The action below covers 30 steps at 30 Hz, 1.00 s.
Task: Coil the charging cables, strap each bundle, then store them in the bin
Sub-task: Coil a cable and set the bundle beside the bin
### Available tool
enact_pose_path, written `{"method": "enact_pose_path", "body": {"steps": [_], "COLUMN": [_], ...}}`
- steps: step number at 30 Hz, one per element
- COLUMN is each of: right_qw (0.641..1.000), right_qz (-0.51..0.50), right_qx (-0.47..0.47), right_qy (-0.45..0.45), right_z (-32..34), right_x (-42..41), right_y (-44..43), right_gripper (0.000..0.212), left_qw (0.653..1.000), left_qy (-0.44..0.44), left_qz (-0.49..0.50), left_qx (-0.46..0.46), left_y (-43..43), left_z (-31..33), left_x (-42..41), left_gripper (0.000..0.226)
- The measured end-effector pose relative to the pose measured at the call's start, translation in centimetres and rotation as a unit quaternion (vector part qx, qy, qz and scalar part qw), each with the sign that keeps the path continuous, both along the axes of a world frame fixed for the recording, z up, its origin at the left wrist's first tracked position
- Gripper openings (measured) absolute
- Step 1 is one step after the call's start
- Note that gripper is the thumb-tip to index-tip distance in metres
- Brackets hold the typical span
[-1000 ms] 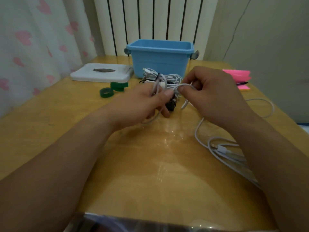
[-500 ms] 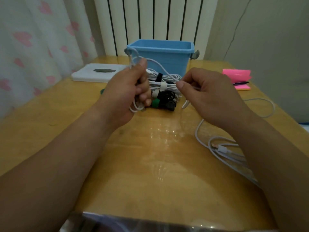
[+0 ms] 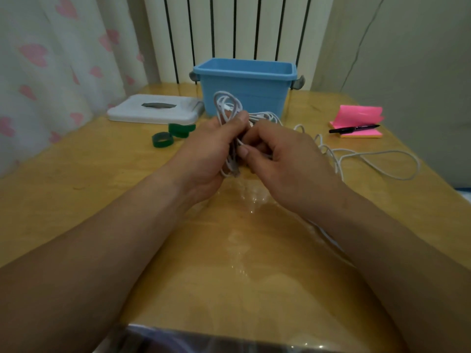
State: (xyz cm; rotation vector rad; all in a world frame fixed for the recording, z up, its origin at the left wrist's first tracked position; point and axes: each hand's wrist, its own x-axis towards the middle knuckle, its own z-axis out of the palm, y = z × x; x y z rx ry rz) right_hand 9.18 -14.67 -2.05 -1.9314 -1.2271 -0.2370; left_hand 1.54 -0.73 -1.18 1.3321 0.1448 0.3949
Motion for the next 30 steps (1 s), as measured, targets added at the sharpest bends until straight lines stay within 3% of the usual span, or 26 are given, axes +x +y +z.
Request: {"method": "enact_pose_path", "body": {"steps": [2,7,9,15,18,23,30], "right_qw": [1.0,0.996,0.996,0.989,0.989,0.986,0.98], "right_qz": [-0.016,-0.042,-0.046,-0.098,-0.135,-0.138,-0.145], "right_qx": [-0.019,-0.078,-0.076,-0.08,-0.006,0.086,0.118], "right_qy": [0.001,-0.017,-0.02,-0.077,-0.055,0.034,0.062], "right_z": [0.1,0.3,0.5,1.5,2.4,2.9,2.8], "right_x": [0.0,0.8,1.1,1.8,2.8,3.1,2.7], "right_y": [0.0,-0.6,-0.9,-1.9,-2.7,-2.8,-2.4], "right_gripper": [0.01,0.012,0.012,0.007,0.011,0.014,0.015], "left_qw": [0.999,0.967,0.968,0.994,0.985,0.947,0.91], "left_qy": [-0.02,-0.09,-0.08,-0.011,0.027,0.111,0.131], "left_qz": [0.016,0.048,0.064,0.109,0.107,-0.01,-0.098], "left_qx": [-0.036,-0.233,-0.229,0.014,0.131,0.302,0.381], "left_y": [0.3,2.8,3.9,5.8,5.3,0.8,-1.2], "left_z": [0.1,0.8,1.1,1.2,1.1,0.9,0.4], "left_x": [0.1,0.0,-0.3,-1.1,-1.4,-1.5,-1.5], "left_gripper": [0.028,0.024,0.026,0.025,0.021,0.026,0.039]}}
